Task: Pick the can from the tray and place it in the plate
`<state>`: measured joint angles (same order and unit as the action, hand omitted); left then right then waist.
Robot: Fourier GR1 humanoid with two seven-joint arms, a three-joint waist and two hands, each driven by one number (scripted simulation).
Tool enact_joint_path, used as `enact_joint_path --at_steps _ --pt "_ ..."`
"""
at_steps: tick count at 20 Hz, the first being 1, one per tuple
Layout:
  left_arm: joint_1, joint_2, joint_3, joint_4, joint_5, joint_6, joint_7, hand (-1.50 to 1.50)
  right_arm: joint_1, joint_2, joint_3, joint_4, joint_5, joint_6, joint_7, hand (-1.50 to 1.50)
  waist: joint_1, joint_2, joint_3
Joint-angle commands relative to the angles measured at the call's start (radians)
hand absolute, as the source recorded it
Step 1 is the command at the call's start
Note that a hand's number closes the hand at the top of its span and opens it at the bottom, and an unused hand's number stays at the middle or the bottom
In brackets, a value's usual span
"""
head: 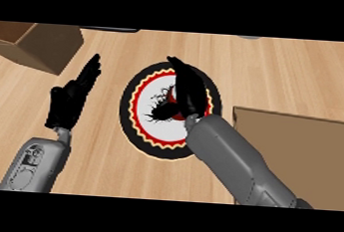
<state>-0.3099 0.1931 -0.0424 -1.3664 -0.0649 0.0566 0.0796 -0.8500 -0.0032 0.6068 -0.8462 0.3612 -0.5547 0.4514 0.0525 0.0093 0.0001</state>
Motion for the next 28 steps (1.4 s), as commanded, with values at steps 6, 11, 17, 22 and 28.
enact_joint_path --at_steps 6,11,17,22,28 --pt "0.026 -0.013 0.008 -0.049 -0.011 0.029 0.035 0.00 0.108 0.003 -0.121 -0.141 -0.154 -0.230 -0.150 -1.50 -0.043 -0.010 0.001" --pt "0.100 0.045 0.054 -0.051 0.016 -0.023 -0.009 0.00 0.276 -0.124 -0.183 -0.368 -0.148 -0.216 -0.121 -1.50 -0.067 -0.017 0.000" --pt "0.096 0.006 0.046 -0.060 -0.003 0.006 0.003 0.00 0.508 -0.318 -0.274 -0.626 -0.254 -0.060 -0.191 -1.50 -0.067 -0.013 0.000" --pt "0.034 -0.004 0.055 0.001 -0.014 0.001 -0.004 0.00 0.638 -0.421 -0.366 -0.736 -0.337 0.085 -0.238 -1.50 -0.069 -0.010 0.000" --pt "0.010 0.006 0.084 -0.012 -0.024 -0.020 0.011 0.00 0.645 -0.375 -0.510 -0.585 -0.379 0.189 -0.413 -1.50 -0.054 -0.009 0.000"
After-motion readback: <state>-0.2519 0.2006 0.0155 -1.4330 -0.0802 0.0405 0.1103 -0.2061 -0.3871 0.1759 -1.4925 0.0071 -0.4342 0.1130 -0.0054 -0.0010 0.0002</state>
